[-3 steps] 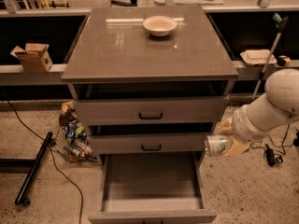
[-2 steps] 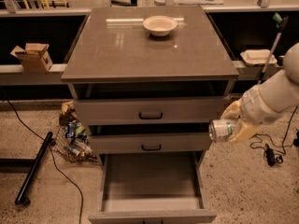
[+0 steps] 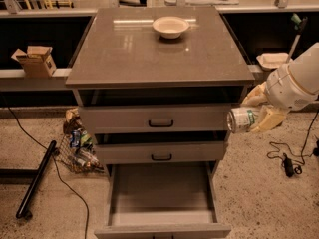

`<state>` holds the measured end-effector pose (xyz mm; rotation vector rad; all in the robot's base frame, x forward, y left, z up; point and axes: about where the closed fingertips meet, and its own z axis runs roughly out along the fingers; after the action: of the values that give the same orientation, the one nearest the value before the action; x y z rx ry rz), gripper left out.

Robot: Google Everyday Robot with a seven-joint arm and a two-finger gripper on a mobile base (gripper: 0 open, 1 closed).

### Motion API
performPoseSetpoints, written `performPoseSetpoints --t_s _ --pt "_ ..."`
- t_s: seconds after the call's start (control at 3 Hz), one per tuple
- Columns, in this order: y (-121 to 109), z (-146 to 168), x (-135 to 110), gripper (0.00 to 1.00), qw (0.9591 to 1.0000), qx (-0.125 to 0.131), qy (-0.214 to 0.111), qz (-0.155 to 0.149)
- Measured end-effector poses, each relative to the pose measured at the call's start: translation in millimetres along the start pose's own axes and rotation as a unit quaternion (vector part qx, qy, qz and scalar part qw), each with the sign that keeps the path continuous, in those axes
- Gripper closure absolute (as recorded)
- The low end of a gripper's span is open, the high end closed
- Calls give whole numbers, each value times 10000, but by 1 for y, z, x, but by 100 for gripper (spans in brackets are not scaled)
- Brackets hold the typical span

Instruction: Pick 7up can from bottom drawer and place on counter

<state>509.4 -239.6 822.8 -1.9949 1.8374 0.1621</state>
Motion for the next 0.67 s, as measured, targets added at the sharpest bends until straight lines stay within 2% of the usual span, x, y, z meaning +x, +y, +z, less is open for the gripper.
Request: performPoseSetpoints --t_s 0.33,0.67 --pt "-9 1 -10 100 9999 0 -107 -63" --pt "-37 -7 -51 100 9983 9 -484 -321"
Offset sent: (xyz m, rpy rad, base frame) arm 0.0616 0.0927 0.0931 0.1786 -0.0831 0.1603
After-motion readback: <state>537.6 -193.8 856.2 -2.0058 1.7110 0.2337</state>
